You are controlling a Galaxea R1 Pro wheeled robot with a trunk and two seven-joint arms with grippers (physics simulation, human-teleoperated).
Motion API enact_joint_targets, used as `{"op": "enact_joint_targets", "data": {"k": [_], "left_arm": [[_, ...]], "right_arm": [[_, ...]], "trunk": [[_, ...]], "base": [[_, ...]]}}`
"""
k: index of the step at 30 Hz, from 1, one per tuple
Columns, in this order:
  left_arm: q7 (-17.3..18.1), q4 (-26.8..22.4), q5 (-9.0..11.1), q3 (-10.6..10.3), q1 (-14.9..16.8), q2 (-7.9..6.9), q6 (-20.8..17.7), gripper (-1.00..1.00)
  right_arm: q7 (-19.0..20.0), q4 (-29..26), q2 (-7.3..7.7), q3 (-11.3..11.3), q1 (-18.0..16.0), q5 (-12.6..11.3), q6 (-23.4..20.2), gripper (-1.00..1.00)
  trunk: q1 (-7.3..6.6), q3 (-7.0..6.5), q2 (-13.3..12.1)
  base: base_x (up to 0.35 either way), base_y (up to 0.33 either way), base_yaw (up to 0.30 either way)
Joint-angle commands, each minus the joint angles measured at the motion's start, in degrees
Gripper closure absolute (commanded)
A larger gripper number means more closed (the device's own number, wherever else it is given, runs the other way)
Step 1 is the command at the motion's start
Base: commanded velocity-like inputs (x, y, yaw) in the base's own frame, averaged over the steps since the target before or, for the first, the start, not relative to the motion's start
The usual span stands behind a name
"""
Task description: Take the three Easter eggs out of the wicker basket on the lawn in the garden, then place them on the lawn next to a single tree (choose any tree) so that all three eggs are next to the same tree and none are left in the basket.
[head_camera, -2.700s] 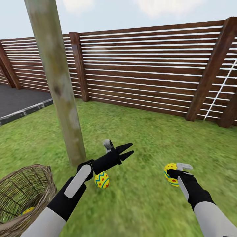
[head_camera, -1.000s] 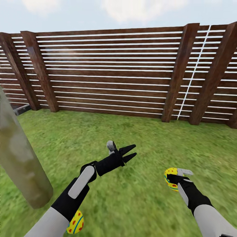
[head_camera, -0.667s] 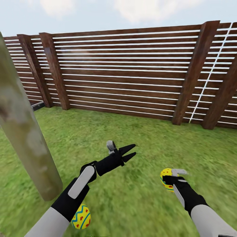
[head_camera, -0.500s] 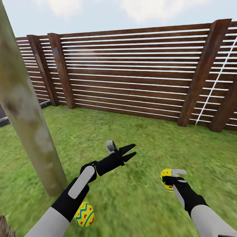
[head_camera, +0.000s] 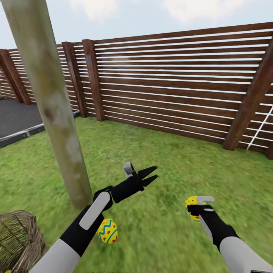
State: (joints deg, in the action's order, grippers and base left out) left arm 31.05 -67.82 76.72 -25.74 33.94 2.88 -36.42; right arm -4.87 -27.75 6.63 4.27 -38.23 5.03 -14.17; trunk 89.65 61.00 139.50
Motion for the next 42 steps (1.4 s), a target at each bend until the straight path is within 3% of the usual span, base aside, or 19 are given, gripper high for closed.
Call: {"op": "enact_joint_targets", "data": {"k": [1,7,12,17,24,30,31,32,33,34,35,42], "left_arm": [[-0.02,0.05,0.45,-0.01,0.06,0.02,-0.41,-1.0],[-0.02,0.05,0.45,-0.07,0.06,0.02,-0.29,-1.0],[-0.02,0.05,0.45,-0.12,0.05,0.02,2.13,-1.0],[-0.02,0.05,0.45,-1.91,0.05,0.02,2.23,-1.0],[-0.02,0.13,0.45,-2.1,0.05,0.02,2.31,-1.0],[-0.02,0.08,0.45,-2.11,0.07,0.02,2.32,-1.0],[-0.02,0.08,0.45,-2.11,0.07,0.02,2.32,-1.0],[-0.02,0.1,0.45,-2.12,0.07,0.04,2.32,-1.0],[-0.02,0.06,0.45,-2.12,0.05,0.07,2.32,-1.0],[-0.02,0.04,0.45,-2.12,0.06,0.05,2.32,-1.0],[-0.02,0.01,0.45,-2.12,0.05,0.06,2.32,-1.0],[-0.02,0.01,0.45,-2.12,0.05,0.06,2.32,-1.0]], "right_arm": [[0.16,0.52,-0.03,0.09,0.0,1.15,-0.35,1.0],[0.47,2.56,-0.63,0.05,0.04,1.48,0.44,1.0],[0.17,3.71,-1.82,0.04,0.45,1.9,4.8,1.0],[-0.18,3.76,-1.88,0.04,0.48,2.13,4.91,1.0],[-0.09,3.76,-1.97,-0.05,0.45,6.24,4.79,1.0],[0.98,3.72,-1.99,0.03,0.47,6.16,4.98,1.0],[1.12,3.69,-2.64,-0.02,0.47,6.11,4.91,1.0],[0.81,3.66,-4.77,0.0,0.46,6.33,4.84,1.0],[0.58,3.36,-8.52,-0.04,0.45,6.59,4.71,1.0],[0.66,3.2,-9.37,-0.05,0.44,6.5,4.6,1.0],[0.84,3.13,-9.94,-0.05,0.37,6.42,4.52,1.0],[0.84,3.13,-9.94,-0.05,0.37,6.42,4.52,1.0]], "trunk": [[-0.01,0.07,0.02],[-0.01,0.29,0.02],[-0.01,0.55,0.02],[-0.01,0.8,0.02],[-0.01,1.16,0.02],[-0.01,1.48,0.02],[-0.01,1.53,0.02],[-0.01,1.59,0.02],[-0.01,1.64,0.02],[-0.01,1.7,0.02],[-0.01,1.75,0.02],[-0.01,2.16,0.02]], "base": [[0.0,0.0,0.293],[0.0,0.0,0.272],[0.0,-0.058,0.247],[0.005,-0.312,0.246],[0.049,-0.175,0.246],[0.001,-0.003,0.242],[0.0,0.0,0.236],[0.0,0.0,0.233],[0.0,0.0,0.23],[0.0,0.0,0.229],[0.0,0.0,0.228],[0.0,0.0,0.228]]}}
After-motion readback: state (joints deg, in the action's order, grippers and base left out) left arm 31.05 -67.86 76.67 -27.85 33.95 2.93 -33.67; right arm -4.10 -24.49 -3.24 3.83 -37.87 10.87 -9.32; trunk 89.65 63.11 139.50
